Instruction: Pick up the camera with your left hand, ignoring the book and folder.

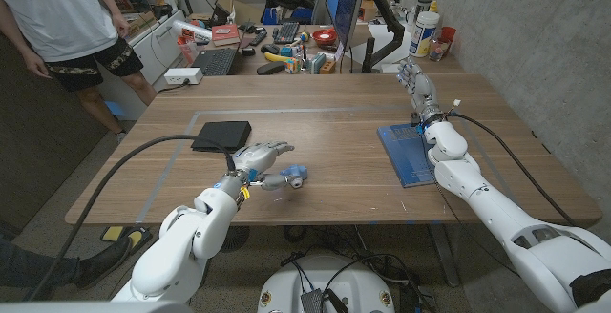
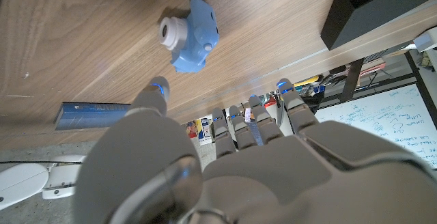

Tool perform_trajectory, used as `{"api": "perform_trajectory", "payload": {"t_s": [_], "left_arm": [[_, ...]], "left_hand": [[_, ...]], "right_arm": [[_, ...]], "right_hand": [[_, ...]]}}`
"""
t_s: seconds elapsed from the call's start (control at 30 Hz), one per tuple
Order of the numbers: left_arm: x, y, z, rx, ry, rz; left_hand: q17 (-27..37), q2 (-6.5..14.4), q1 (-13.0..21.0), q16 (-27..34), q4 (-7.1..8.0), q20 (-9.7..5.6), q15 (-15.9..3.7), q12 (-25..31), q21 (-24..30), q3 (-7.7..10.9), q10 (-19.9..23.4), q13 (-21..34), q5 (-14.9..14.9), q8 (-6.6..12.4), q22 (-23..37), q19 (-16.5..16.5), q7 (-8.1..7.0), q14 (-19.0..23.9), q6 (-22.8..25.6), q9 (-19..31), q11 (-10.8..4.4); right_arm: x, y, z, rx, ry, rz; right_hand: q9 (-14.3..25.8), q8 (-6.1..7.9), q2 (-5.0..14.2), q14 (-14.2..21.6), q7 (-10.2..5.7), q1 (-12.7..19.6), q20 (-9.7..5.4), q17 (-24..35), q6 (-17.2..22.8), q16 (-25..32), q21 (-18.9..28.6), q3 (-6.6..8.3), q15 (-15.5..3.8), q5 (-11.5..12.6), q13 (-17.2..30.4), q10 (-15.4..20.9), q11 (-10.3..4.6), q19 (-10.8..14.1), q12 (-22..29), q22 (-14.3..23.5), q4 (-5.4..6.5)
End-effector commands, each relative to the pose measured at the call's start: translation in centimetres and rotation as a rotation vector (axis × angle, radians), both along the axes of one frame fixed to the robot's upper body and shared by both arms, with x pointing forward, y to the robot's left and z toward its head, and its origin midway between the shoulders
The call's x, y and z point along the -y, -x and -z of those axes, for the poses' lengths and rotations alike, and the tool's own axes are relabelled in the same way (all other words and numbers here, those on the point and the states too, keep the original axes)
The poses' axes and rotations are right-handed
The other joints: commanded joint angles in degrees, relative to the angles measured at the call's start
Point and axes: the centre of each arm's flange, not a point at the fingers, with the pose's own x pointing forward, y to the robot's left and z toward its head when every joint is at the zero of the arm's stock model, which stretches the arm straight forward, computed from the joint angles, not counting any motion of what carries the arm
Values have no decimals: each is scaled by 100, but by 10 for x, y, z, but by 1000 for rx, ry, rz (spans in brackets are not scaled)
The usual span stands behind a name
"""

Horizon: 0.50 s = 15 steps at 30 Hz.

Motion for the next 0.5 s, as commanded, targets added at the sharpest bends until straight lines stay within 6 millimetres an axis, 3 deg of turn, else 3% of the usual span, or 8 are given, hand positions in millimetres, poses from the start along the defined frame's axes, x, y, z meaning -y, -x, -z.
{"api": "perform_trajectory", "payload": {"t_s": [0.03, 0.5], "left_arm": [[1, -3, 0, -24, -20, 9], [7, -8, 0, -33, -38, 24]], "left_hand": [[30, -5, 60, 10, -28, 21, -109, 15, 7, -17, 36, 29, 31, 26, 16, -4, -27, 19, 49, 25, -7], [36, -4, 75, 16, -28, 17, -125, 14, -5, -29, 32, 32, 36, 32, 14, 5, -30, 30, 60, 27, -10]], "right_arm": [[3, -1, 2, -1, -15, 4], [4, -1, 0, 4, -20, 5]], "right_hand": [[33, -14, 21, 45, -6, -45, 7, 26, 16, -10, -10, -18, 4, 27, 10, 30, -19, 62, -14, 32, 1], [33, -14, 21, 46, -4, -44, 9, 25, 16, -11, -19, -22, 7, 28, 10, 33, -20, 67, -14, 33, -2]]}}
